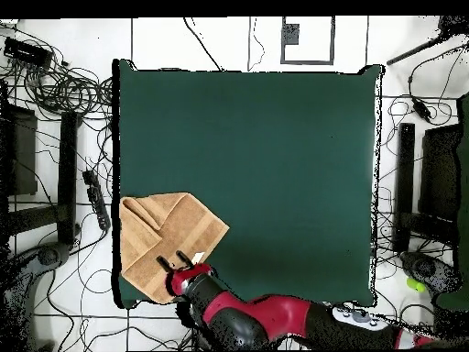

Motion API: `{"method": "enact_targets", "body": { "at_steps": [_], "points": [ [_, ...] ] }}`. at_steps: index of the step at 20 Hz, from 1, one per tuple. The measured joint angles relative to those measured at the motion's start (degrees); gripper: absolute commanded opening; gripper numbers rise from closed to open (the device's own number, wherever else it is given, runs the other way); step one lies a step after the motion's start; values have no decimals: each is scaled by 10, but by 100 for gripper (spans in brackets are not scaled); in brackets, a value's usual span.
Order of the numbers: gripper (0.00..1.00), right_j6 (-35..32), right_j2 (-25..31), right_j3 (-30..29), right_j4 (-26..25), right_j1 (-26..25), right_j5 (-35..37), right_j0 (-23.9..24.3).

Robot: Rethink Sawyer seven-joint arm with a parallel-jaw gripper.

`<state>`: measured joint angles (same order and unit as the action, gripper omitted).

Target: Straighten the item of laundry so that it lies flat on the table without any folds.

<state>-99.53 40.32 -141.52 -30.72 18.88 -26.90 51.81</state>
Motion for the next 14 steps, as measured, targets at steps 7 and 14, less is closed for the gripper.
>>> {"method": "enact_targets", "body": {
  "at_steps": [7, 14],
  "points": [
    [100, 0, 0, 49, -14, 1, 44, 15],
    [100, 0, 11, 125, -39, -31, 138, 26]
  ]
}}
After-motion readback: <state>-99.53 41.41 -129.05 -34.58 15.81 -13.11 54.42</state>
